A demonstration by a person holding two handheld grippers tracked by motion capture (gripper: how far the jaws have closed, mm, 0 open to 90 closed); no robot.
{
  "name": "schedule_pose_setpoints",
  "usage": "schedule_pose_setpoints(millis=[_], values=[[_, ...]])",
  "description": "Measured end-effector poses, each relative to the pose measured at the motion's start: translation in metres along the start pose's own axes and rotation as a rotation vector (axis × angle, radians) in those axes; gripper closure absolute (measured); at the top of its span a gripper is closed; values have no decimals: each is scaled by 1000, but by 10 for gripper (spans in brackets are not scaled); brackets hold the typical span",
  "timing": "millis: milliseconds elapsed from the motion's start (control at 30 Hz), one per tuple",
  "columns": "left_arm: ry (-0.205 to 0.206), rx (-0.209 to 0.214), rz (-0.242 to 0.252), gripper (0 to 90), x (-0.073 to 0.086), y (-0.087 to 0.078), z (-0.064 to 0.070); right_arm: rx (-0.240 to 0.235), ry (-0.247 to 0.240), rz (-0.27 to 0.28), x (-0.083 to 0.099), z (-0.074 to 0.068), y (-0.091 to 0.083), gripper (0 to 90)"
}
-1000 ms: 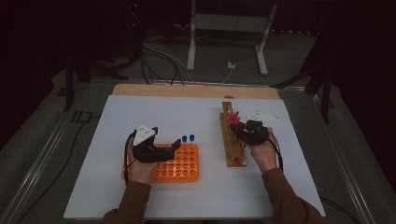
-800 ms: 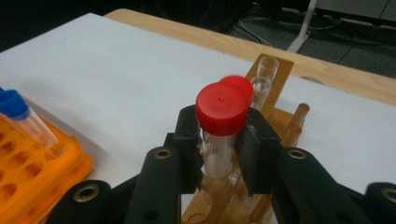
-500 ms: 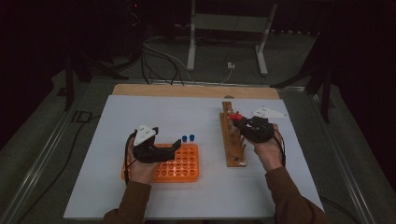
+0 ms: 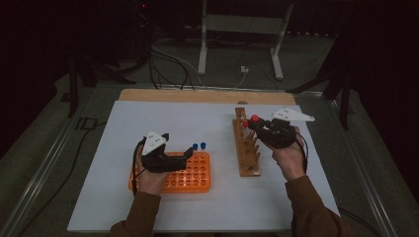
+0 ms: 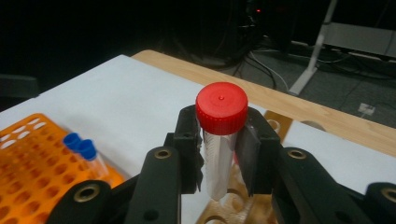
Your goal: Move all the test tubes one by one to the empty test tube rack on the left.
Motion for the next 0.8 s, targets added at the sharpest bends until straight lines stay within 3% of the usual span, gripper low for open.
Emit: schedule_pose_setpoints(millis=[400,800], values=[[31,39,35,41,-12,-2,16,-103,-6,-17,0,-31,0,714],[112,140,23,153,-16,4,48,-210,-34,-67,8,-74,10,713]])
Point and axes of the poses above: each handheld gripper's, and its own axes: y roughly forward along the jaws, x roughly out of its underside, z roughly to its right, the point moved 8 cm from there along y, roughly forward along the jaws, and after that the axes turned 3 degrees about y, right-handed, at the moved point
